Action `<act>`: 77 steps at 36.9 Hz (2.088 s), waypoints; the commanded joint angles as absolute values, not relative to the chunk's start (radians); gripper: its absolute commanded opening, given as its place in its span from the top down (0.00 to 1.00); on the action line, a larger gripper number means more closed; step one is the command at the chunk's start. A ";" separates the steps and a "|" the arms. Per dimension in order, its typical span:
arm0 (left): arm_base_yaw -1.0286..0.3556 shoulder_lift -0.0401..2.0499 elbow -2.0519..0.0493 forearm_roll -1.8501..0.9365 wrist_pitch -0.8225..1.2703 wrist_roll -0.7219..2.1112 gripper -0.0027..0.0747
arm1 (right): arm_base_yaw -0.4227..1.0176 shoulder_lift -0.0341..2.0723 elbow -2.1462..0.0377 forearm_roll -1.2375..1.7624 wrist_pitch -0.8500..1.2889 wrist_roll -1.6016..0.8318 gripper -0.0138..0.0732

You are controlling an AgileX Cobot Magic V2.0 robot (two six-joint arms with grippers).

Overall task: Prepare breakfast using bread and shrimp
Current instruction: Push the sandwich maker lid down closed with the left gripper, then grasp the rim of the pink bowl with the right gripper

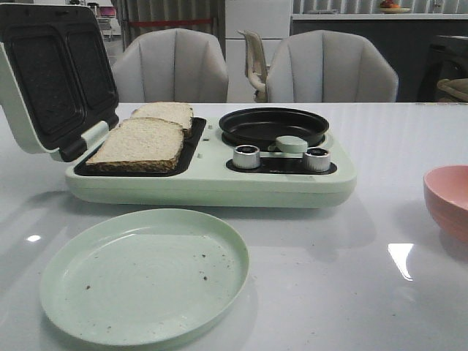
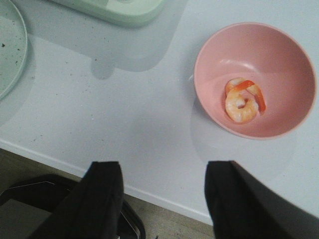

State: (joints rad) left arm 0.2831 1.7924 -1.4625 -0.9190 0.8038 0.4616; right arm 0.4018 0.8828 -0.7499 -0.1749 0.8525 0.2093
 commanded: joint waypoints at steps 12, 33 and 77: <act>0.125 1.747 -1.558 -0.996 0.888 0.487 0.84 | 0.397 0.871 -0.774 -0.196 0.808 0.212 0.29; -0.059 1.702 -1.555 -0.897 0.965 0.572 0.84 | 0.397 0.871 -0.774 -0.196 0.808 0.212 0.29; -0.522 0.878 -0.915 -0.272 0.762 0.249 0.84 | 0.397 0.872 -0.774 -0.196 0.726 0.212 0.29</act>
